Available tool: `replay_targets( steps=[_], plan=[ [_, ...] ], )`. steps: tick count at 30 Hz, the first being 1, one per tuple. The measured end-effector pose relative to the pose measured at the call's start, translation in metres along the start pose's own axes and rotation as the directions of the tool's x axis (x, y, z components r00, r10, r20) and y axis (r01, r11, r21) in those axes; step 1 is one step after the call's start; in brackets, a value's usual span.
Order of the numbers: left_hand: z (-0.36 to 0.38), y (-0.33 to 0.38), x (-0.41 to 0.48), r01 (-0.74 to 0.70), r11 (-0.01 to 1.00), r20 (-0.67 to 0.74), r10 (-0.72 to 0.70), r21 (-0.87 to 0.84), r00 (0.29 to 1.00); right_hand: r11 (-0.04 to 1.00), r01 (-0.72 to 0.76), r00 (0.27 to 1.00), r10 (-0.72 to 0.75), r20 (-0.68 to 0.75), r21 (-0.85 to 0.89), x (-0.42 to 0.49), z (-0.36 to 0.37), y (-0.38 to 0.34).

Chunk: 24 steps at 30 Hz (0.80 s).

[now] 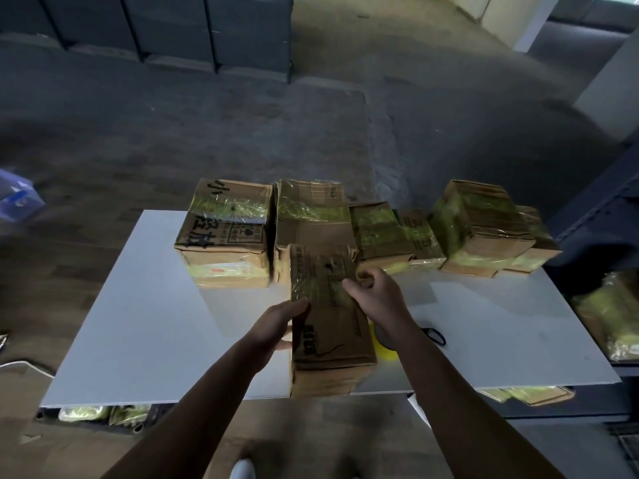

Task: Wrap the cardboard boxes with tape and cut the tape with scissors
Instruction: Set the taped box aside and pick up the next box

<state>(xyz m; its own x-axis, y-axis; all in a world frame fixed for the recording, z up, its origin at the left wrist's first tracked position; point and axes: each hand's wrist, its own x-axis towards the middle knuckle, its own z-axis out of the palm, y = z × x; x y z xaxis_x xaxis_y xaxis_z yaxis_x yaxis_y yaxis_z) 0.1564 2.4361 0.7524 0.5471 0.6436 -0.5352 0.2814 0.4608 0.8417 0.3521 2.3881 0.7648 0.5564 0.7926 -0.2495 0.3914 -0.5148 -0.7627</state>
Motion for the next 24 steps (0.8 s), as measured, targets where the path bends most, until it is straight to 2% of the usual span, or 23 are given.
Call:
replay_targets(
  steps=[4, 9, 11, 13, 14, 16, 17, 19, 21, 24],
  plan=[
    [-0.002, -0.002, 0.004, -0.014, 0.996, 0.058, 0.018, -0.083, 0.998, 0.999, 0.040, 0.999, -0.040, -0.007, -0.021, -0.001, -0.003, -0.003],
    [-0.017, -0.022, 0.007, 0.028, 0.947, 0.217, 0.044, -0.319, 0.975, 0.987, 0.140, 0.990, -0.138, -0.027, 0.084, -0.006, 0.003, -0.013],
    [-0.027, -0.022, 0.004, -0.012, 0.944, 0.171, 0.072, -0.329, 0.983, 0.983, 0.159, 0.987, -0.161, 0.009, 0.088, -0.005, 0.008, -0.014],
    [-0.038, -0.018, 0.000, -0.093, 0.972, -0.049, 0.084, -0.218, 0.995, 0.983, 0.164, 0.984, -0.169, 0.057, 0.085, -0.003, 0.015, -0.010],
    [-0.044, -0.016, -0.002, -0.122, 0.988, -0.175, 0.104, -0.098, 0.979, 0.983, 0.177, 0.981, -0.179, 0.077, 0.039, -0.001, 0.021, -0.005],
    [-0.053, -0.015, -0.003, -0.102, 0.961, -0.386, 0.198, 0.256, 0.901, 0.982, 0.158, 0.983, -0.146, 0.113, -0.106, 0.000, 0.031, 0.005],
    [-0.057, -0.015, -0.003, -0.055, 0.916, -0.435, 0.240, 0.397, 0.868, 0.984, 0.119, 0.986, -0.102, 0.131, -0.132, -0.002, 0.035, 0.009],
    [-0.059, -0.012, -0.001, 0.031, 0.871, -0.435, 0.214, 0.491, 0.875, 0.998, 0.046, 0.983, -0.037, 0.178, -0.047, -0.005, 0.042, 0.013],
    [-0.058, -0.006, -0.002, 0.111, 0.916, -0.396, 0.056, 0.386, 0.916, 1.000, -0.008, 0.979, 0.003, 0.202, 0.021, -0.006, 0.048, 0.012],
    [-0.064, -0.001, 0.000, 0.215, 0.946, -0.249, -0.153, 0.245, 0.956, 0.998, -0.025, 0.981, 0.037, 0.191, -0.065, -0.002, 0.054, 0.010]
  ],
)
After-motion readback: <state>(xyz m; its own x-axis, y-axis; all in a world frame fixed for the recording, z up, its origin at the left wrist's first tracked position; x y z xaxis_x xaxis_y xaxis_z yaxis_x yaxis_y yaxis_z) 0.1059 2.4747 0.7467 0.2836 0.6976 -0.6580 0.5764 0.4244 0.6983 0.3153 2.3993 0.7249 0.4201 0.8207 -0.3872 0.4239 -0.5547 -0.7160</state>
